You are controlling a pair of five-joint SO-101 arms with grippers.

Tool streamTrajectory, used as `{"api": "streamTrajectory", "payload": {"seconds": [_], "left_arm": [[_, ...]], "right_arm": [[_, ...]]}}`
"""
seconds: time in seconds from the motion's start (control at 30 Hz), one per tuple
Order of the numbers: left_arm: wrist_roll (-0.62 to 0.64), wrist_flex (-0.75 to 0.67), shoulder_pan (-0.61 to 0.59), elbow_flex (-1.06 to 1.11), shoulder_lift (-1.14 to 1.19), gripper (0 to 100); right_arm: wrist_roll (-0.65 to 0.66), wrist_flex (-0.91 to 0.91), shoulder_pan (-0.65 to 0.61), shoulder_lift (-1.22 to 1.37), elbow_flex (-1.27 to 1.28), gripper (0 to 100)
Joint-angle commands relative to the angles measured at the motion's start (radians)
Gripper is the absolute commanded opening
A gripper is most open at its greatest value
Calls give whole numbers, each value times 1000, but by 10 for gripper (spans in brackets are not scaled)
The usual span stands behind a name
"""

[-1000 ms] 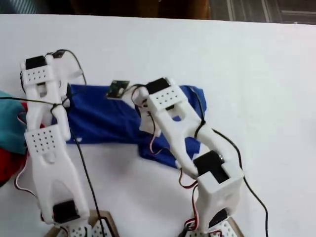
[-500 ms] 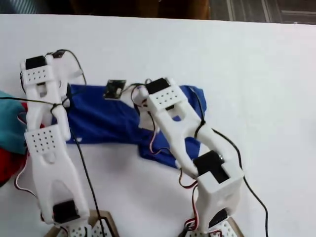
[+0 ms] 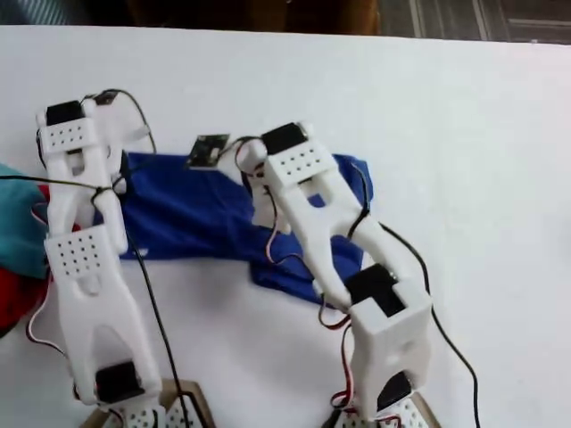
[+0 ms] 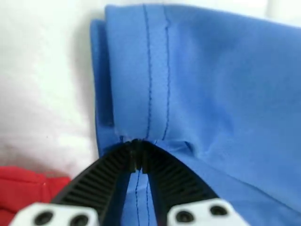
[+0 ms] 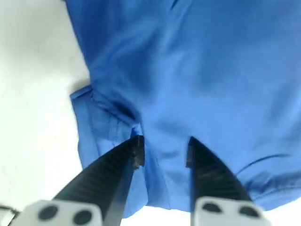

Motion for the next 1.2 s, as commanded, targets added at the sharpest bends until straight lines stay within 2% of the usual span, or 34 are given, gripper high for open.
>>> {"api": "streamTrajectory", "payload": {"seconds": [0.0,0.33,0.77,0.83,0.93,1.0,1.17], "left_arm": [[-14,8,-25,-15,6,25],[-14,8,-25,-15,6,25],[-14,9,-25,-15,6,25],[-14,9,-25,-15,6,25],[-14,9,-25,-15,6,25],[-14,9,-25,-15,6,25],[-14,9,-25,-15,6,25]], "right_arm": [[9,24,-2,-4,-35,171],[40,39,-54,38,17,168],[44,24,-54,179,17,164],[44,15,-54,188,15,122],[44,1,-48,183,15,9],[44,-1,-48,182,14,34],[44,1,-41,182,-29,19]]}}
